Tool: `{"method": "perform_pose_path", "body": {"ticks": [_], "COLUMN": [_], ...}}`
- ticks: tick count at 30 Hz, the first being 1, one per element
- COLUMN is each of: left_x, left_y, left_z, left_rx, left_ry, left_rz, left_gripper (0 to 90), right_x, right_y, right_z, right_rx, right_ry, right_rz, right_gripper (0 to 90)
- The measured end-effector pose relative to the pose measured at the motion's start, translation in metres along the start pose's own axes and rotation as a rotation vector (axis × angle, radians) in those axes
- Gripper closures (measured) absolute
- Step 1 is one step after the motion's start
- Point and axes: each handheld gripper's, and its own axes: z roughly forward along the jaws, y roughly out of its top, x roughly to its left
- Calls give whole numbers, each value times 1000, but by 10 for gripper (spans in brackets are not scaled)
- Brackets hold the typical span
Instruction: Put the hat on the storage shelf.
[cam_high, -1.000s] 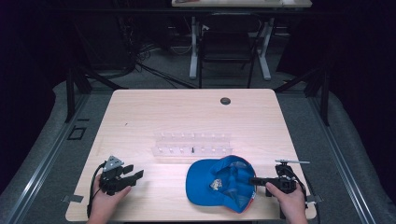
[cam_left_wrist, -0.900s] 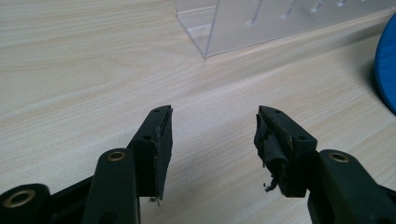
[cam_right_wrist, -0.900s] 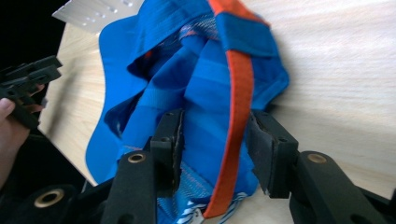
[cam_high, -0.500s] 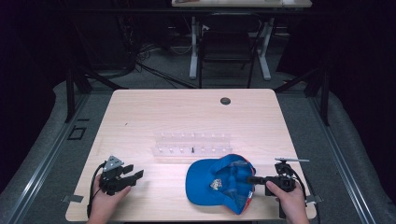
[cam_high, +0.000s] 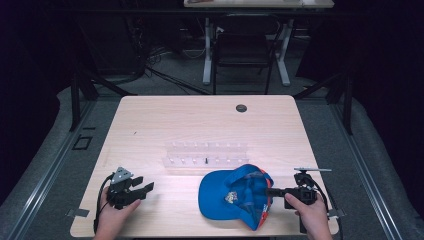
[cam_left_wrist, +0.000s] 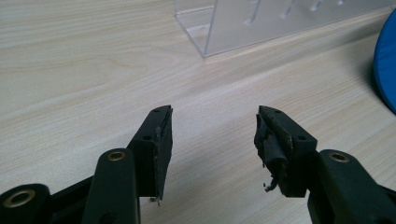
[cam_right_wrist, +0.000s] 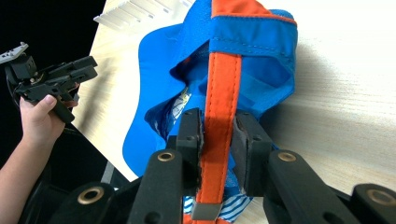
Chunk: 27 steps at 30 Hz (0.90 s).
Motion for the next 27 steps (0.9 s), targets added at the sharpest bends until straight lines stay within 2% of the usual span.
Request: {"method": "perform_pose_path", "body": {"ticks": [1,2,3,18,27], "left_x": [0,0,0,0,-1], "left_y": [0,0,0,0,0], "left_z": [0,0,0,0,0], "left_rx": [-1,-1,5,4,4], "left_ry": [0,1,3,4,5], "left_rz": [0,-1,0,2,4], "left_gripper": [465,465,465,466,466], "right_x": [0,0,1,14,23], "right_y": [0,1,1,11,20], "right_z": [0,-3,-1,-14,-20], "right_rx": [-1,20,-1,2,10], "right_ry": [-4,-27,1,-73,-80], "right_rz": [0,-20,-7,-40,-56], "right_gripper": [753,757,760,768,765]}}
